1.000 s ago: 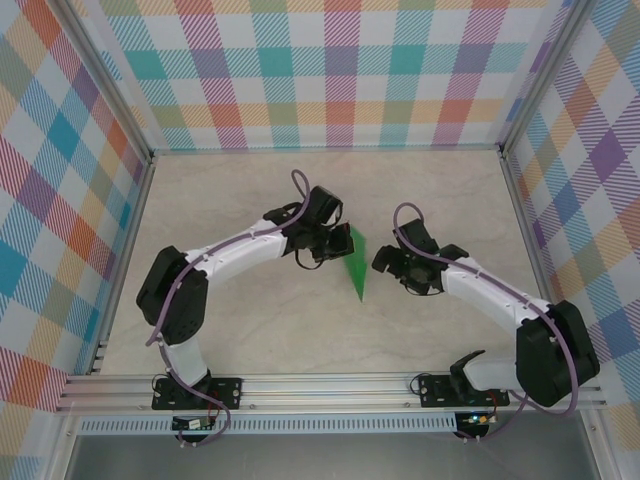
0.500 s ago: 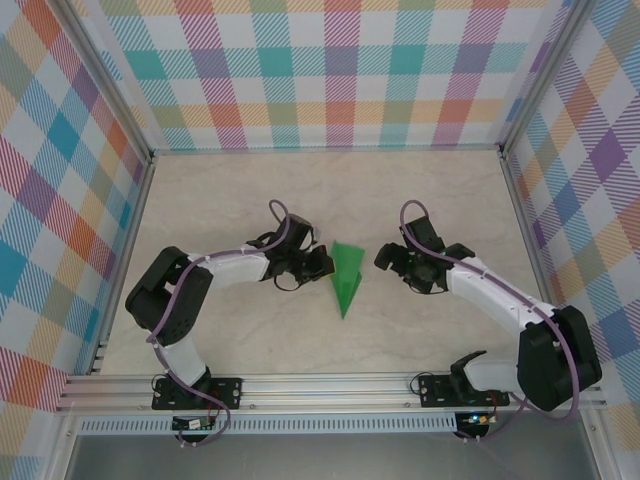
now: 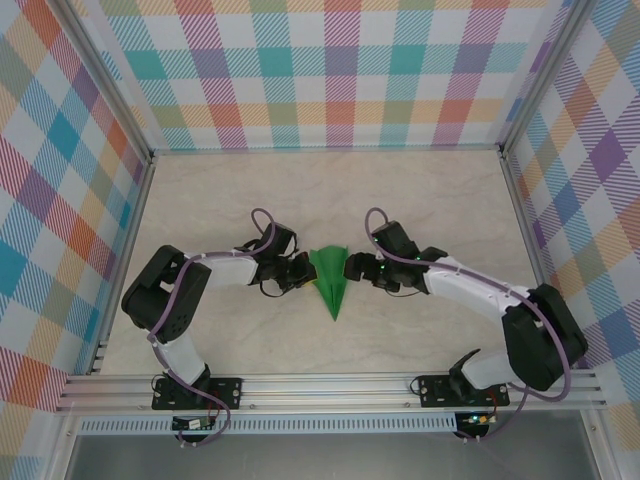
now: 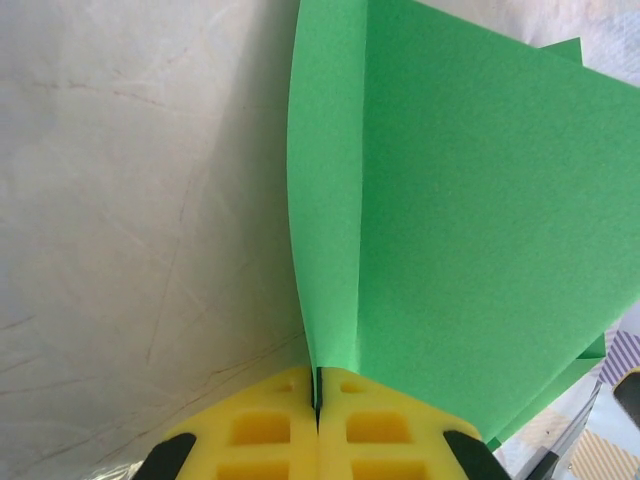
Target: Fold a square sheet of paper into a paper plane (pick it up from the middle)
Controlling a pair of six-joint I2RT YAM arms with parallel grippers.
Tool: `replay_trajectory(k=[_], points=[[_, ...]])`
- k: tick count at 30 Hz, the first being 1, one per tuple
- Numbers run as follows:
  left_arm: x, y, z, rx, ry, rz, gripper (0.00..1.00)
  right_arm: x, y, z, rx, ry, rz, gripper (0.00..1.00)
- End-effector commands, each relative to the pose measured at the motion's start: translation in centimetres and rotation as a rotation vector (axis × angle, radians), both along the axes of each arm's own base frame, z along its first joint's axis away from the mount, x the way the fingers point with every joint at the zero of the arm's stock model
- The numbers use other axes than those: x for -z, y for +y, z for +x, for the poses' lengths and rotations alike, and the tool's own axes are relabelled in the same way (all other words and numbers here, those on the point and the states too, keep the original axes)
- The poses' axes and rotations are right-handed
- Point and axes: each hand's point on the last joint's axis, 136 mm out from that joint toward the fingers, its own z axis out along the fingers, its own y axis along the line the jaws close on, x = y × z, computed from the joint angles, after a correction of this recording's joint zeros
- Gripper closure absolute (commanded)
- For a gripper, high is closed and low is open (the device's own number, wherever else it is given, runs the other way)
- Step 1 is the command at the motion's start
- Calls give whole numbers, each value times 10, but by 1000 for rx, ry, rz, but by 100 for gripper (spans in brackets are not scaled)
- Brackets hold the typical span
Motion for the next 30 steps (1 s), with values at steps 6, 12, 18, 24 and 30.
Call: replay_trajectory(k=[6, 12, 18, 24, 30], points=[[-24, 5, 3, 14, -52, -13, 80, -4, 27, 3, 10, -72, -231, 33], [-54, 38, 16, -42, -104, 106, 52, -2, 35, 0, 22, -72, -323, 36], [-66, 88, 26, -162, -98, 241, 30, 9, 54, -6, -7, -20, -325, 41], [-63, 103, 25, -195, -77, 263, 18, 18, 58, -7, -14, 10, -372, 36], [-56, 103, 23, -193, -60, 261, 11, 24, 69, -11, -56, 34, -363, 31]])
